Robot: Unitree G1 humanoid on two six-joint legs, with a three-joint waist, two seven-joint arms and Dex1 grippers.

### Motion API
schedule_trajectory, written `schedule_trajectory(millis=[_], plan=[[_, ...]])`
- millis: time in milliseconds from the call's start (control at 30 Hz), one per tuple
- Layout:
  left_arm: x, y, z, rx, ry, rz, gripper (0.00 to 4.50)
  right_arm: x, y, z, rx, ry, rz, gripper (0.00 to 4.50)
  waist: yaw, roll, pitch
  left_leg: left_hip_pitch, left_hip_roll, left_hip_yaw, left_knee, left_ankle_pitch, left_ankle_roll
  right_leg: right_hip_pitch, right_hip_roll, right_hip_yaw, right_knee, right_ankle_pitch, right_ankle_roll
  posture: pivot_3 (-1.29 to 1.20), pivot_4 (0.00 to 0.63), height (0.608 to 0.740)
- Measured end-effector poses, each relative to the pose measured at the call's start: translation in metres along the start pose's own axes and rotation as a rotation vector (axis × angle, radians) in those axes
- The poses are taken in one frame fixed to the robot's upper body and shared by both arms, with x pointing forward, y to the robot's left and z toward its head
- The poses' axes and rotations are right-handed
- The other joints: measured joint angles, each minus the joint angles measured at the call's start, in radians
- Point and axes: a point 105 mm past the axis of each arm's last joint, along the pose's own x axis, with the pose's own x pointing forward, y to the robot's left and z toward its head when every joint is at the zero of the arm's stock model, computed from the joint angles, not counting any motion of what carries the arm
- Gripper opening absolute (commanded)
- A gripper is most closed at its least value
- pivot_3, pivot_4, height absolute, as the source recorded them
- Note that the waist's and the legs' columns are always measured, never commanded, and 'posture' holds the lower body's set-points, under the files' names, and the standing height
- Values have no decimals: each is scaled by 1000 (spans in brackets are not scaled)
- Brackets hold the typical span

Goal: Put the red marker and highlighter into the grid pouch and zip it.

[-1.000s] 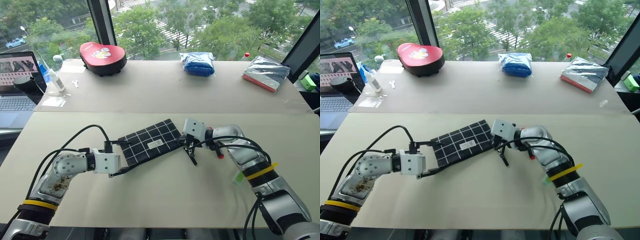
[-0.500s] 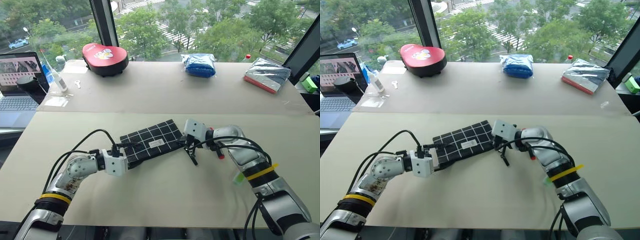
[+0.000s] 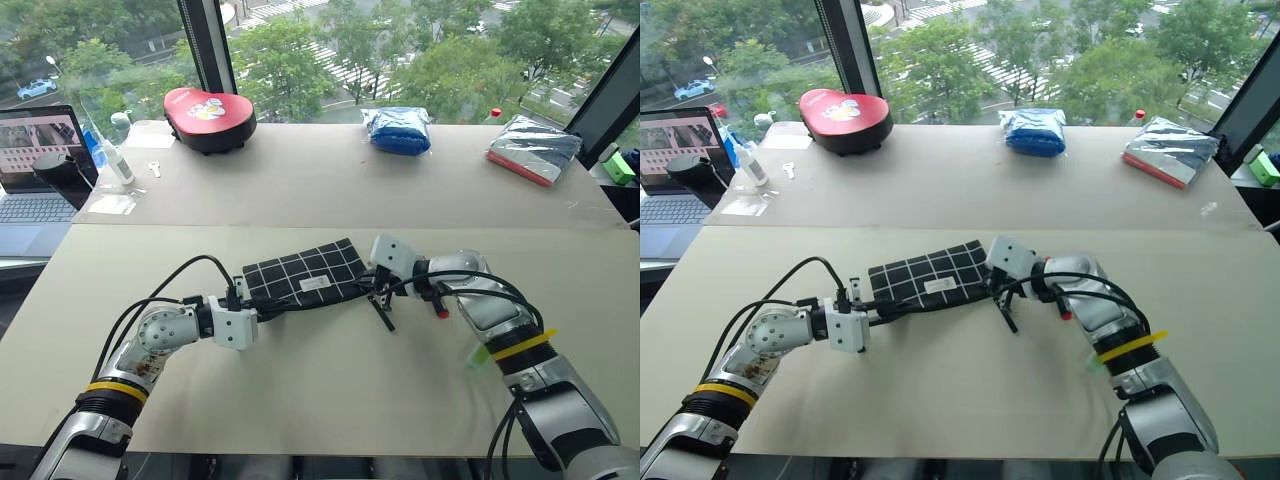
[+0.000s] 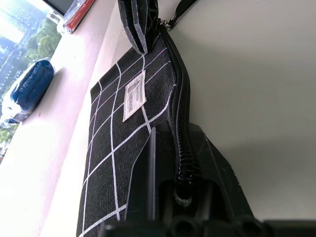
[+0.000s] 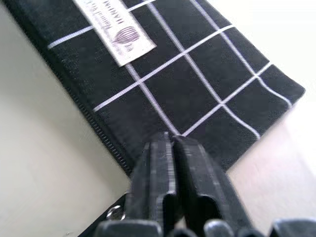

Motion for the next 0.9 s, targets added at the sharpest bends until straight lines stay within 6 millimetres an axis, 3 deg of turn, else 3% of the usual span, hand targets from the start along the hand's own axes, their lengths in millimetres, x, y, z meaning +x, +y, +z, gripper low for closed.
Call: schedule_trajectory(millis=[133,267,367,433,500,633,900], plan=[[0,0,-3,-95,21,-6,0,-9,-11,20,204,-141,-10,3196,-4,0,0,0,0,0,0,0,0,-1,0,0,0,0,0,0,150,740],[-1,2,-6,-175,34,13,0,-39,-20,42,373,-278,21,3196,-5,0,0,-1,1,0,-1,-1,2,-2,0,0,0,0,0,0,150,740],[0,2,-8,-298,39,52,0,-68,-25,55,341,-316,-6,3196,-5,0,0,-2,1,0,-1,-2,3,-2,0,0,0,0,0,0,150,740],[4,0,-9,-392,36,70,0,-80,-21,51,310,-285,-24,3196,-5,0,0,-3,1,0,0,-2,3,-2,0,-1,0,0,0,0,150,740],[7,1,-7,-442,31,83,0,-79,-12,38,305,-225,-29,3196,-7,0,0,-4,1,0,0,-2,3,-3,0,0,0,0,0,0,150,740],[12,7,-1,-499,17,116,0,-59,3,6,323,-90,-48,3196,-14,-1,1,-4,1,0,0,-1,1,-4,0,0,-1,0,0,0,150,740],[15,26,8,-529,-15,173,0,-36,0,-7,270,-24,-132,3196,-17,-1,1,-4,0,0,0,0,0,-4,0,0,-1,0,0,0,150,740]])
